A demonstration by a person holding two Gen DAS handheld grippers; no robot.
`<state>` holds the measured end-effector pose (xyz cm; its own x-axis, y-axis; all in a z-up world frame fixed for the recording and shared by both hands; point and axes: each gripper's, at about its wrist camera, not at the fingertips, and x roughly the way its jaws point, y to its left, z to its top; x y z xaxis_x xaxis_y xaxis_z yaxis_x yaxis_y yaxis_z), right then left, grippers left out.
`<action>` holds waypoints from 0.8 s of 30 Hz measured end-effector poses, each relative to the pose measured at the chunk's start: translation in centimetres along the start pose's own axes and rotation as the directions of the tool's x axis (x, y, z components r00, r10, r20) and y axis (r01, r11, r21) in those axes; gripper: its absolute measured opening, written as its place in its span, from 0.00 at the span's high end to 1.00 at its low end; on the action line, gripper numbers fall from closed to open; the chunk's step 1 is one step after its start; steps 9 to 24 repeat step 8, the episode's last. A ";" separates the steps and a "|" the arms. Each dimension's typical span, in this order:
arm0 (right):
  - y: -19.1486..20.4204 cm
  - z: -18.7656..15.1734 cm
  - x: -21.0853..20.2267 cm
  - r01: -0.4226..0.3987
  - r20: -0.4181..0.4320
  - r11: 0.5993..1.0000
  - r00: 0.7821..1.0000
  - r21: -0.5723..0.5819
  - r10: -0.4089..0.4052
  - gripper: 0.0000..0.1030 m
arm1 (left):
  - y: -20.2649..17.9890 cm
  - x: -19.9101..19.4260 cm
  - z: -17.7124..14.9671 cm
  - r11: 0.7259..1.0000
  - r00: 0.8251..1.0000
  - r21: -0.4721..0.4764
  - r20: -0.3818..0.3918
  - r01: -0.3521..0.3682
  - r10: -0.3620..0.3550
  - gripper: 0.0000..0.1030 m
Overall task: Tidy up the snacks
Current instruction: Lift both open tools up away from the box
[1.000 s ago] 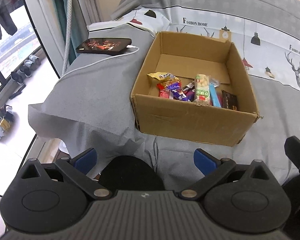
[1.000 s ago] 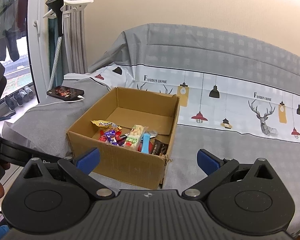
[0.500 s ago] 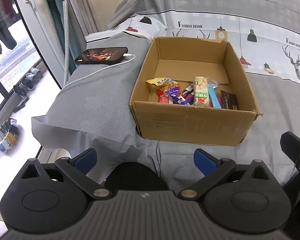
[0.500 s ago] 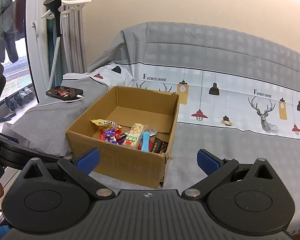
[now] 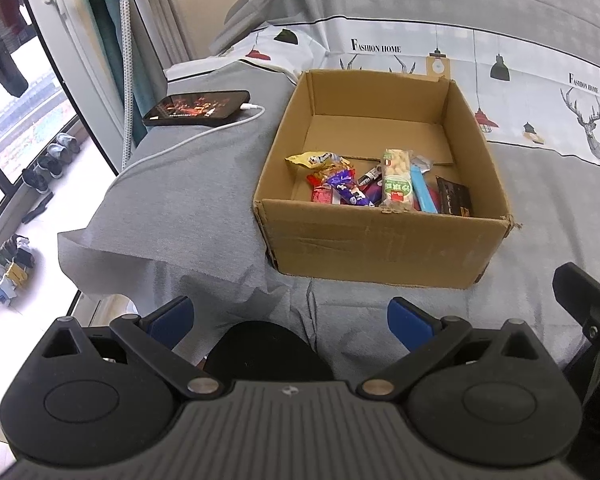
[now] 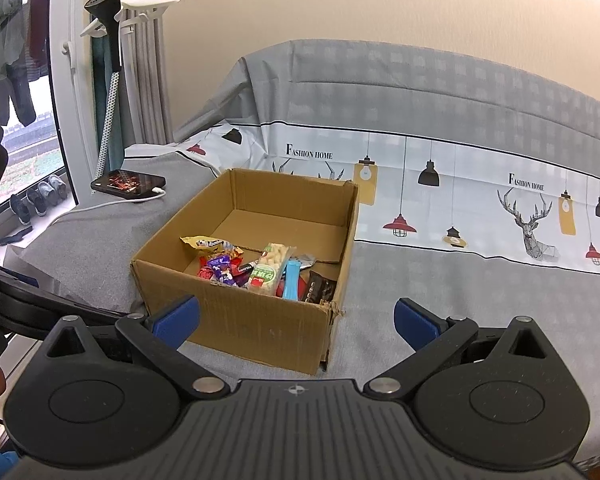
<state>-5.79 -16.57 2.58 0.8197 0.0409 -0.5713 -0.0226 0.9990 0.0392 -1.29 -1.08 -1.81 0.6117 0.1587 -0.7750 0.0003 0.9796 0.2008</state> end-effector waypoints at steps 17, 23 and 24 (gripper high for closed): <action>-0.1 -0.1 0.3 -0.011 -0.003 1.000 1.000 0.011 0.011 0.01 | 0.0 0.0 -0.2 1.000 1.000 -0.002 0.015 -0.002 0.002 0.00; -0.1 -0.1 0.3 -0.011 -0.003 1.000 1.000 0.011 0.011 0.01 | 0.0 0.0 -0.2 1.000 1.000 -0.002 0.015 -0.002 0.002 0.00; -0.1 -0.1 0.3 -0.011 -0.003 1.000 1.000 0.011 0.011 0.01 | 0.0 0.0 -0.2 1.000 1.000 -0.002 0.015 -0.002 0.002 0.00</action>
